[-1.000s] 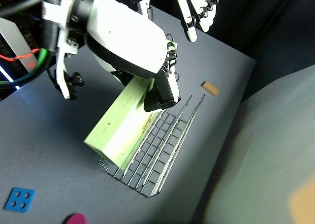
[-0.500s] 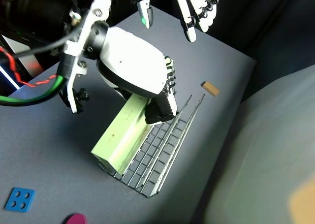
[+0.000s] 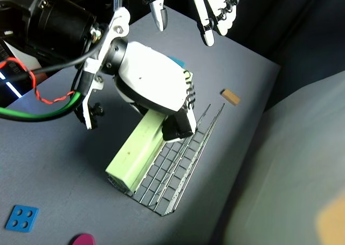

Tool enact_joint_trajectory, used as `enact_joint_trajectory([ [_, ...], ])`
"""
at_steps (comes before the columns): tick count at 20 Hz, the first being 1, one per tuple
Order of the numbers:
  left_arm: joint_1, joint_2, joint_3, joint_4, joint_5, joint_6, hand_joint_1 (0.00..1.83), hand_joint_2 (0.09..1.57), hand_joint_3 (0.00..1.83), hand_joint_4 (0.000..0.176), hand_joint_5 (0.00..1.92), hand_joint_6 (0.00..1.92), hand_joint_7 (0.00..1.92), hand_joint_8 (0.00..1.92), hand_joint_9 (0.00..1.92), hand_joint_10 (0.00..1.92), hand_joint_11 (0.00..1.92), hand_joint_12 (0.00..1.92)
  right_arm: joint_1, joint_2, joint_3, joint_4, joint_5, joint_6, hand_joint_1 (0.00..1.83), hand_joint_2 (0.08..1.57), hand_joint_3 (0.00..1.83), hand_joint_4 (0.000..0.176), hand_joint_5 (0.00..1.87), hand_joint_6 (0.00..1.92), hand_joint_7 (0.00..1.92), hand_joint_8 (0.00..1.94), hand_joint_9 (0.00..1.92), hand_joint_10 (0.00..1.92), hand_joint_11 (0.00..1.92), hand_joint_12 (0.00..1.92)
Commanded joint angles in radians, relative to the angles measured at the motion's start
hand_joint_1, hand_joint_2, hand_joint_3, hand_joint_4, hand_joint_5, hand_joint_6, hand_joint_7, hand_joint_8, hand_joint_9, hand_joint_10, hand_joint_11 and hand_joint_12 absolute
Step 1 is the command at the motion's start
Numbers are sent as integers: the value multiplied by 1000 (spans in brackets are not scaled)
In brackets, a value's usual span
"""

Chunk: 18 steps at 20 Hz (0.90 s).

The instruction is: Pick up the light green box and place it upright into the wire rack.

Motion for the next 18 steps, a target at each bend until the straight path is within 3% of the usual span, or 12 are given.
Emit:
enact_joint_trajectory([
  [1,-10,-1,-2,70,-49,3,259,1178,0,128,239,1,193,1,171,1,0,556,6,-2,0,-74,29,-2,1224,1156,0,0,829,1081,986,1166,808,1195,702,1561],
  [12,-12,-5,-6,70,-54,3,260,1185,2,128,239,0,174,0,175,1,0,574,-3,0,-3,-74,25,-7,1221,1159,1,0,810,1122,990,1144,811,1188,711,1537],
  [14,-21,-18,-8,70,-55,2,261,1185,2,129,239,0,177,1,175,1,0,575,-4,0,-6,-74,23,-11,1222,1165,1,0,796,1124,978,1170,770,1185,652,1582],
  [15,-25,-25,-9,70,-55,3,261,1185,2,129,239,0,177,1,175,1,0,576,-5,0,-8,-74,22,-11,1181,1214,4,0,702,1270,878,1289,637,1141,556,1604],
  [16,-28,-34,-11,70,-54,2,261,1185,2,129,238,0,177,1,176,1,0,577,-5,0,-9,-74,21,-12,1083,1158,0,0,614,748,699,860,560,1060,498,1573],
  [18,-32,-56,-13,70,-49,3,262,1185,1,128,238,0,178,1,176,1,0,578,-5,1,-12,-74,17,-12,1025,1126,0,0,658,275,672,465,496,894,433,1517],
])
